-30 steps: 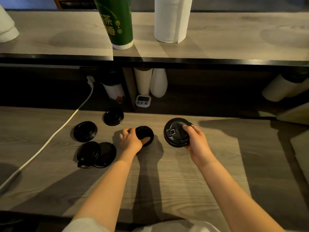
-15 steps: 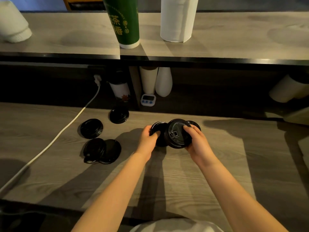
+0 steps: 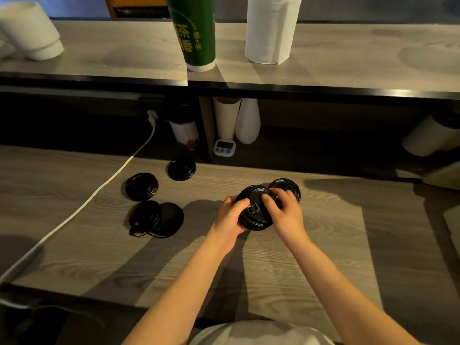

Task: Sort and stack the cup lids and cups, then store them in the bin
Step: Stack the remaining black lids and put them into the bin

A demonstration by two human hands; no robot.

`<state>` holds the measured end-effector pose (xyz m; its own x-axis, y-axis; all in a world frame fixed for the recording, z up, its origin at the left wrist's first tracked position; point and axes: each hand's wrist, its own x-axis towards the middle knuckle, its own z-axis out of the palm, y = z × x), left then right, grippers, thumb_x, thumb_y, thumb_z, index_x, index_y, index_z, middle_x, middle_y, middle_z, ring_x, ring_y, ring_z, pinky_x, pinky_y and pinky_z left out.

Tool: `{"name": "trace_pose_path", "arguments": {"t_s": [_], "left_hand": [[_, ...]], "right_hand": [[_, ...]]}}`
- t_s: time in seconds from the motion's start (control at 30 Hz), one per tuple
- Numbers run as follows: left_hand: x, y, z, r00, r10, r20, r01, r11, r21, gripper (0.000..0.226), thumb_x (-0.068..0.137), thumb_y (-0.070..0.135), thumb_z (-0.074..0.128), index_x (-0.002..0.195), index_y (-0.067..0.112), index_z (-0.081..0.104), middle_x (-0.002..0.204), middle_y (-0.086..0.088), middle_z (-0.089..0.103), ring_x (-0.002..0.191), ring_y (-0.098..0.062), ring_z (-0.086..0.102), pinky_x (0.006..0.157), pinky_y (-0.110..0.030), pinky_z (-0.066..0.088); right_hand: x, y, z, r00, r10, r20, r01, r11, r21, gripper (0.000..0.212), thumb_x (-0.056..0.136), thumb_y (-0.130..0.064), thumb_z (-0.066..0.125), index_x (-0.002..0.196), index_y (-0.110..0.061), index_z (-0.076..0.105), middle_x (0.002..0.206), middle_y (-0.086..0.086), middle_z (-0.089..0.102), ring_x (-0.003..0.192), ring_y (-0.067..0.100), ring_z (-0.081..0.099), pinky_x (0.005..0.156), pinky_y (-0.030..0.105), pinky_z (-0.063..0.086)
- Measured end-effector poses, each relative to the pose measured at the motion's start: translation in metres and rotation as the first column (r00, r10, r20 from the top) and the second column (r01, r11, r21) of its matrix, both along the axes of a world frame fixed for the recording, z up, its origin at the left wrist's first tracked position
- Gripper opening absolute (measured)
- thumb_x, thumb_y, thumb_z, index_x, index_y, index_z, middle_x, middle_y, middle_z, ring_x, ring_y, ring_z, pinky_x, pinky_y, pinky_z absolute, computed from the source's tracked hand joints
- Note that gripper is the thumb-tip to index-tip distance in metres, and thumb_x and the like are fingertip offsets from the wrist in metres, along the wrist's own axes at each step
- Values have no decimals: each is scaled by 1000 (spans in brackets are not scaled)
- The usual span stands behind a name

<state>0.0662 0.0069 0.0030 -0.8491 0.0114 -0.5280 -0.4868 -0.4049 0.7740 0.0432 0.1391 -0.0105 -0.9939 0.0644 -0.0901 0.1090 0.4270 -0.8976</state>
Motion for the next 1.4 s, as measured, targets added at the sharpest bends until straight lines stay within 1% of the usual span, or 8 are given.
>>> {"name": "trace_pose_path", "arguments": {"t_s": [0.13,0.27,0.4,0.57,0.87,1.1,1.27,1.4], "left_hand": [[-1,2,-6,997,48,56,-44,995,-87,28,89,5,51,117,4,52,116,-20,60,104,-28,61,79,-38,54],[-17,0,-17,980,158,124,-140,980,-144,26,87,5,55,112,11,54,119,-17,60,110,-30,58,89,-44,50],[-30,-8,-21,978,167,121,-145,974,-177,35,86,7,57,120,13,50,126,-13,57,112,-25,57,92,-42,49],[-38,-15,-23,960,248,130,-229,963,-145,75,86,6,60,148,13,18,140,-12,44,121,-26,51,98,-43,46],[-30,-17,-25,956,260,136,-241,960,-142,80,88,6,58,151,15,9,145,-14,39,128,-27,45,100,-40,42],[-23,-17,-25,963,235,130,-213,964,-160,74,88,7,57,149,14,16,140,-13,44,115,-21,50,94,-36,45],[-21,-15,-27,965,215,151,-190,968,-163,80,87,10,61,150,17,12,144,-14,41,124,-26,49,103,-39,43],[-21,-5,-22,963,206,172,-190,976,-105,74,87,13,63,148,17,20,142,-14,44,122,-27,50,103,-47,42]], "right_hand": [[1,8,-5,996,83,16,-82,996,-16,29,93,-26,55,119,-14,63,102,1,55,97,13,55,87,24,44],[-12,26,-16,992,-106,70,117,975,-189,20,95,-28,49,108,-19,62,107,6,62,98,16,58,88,32,46],[-40,49,-27,933,-325,157,307,943,126,42,91,-29,58,127,-9,51,129,14,47,119,28,48,98,39,41],[-70,53,-32,894,-134,428,-27,936,350,103,71,-58,71,149,-15,20,151,11,23,141,31,19,113,47,24],[-65,42,-33,904,-79,419,-159,850,502,98,58,-47,85,136,-16,34,139,5,37,132,28,31,106,49,35],[-44,38,-34,930,-102,353,124,992,-39,74,69,-8,81,129,-16,38,131,8,51,123,27,49,99,39,46],[-34,44,-18,876,15,482,345,678,-648,44,82,4,63,119,-15,50,121,13,59,100,24,61,84,34,51],[-24,41,-3,902,209,379,195,586,-787,36,81,9,52,106,-17,58,99,5,66,88,19,63,78,30,49]]}}
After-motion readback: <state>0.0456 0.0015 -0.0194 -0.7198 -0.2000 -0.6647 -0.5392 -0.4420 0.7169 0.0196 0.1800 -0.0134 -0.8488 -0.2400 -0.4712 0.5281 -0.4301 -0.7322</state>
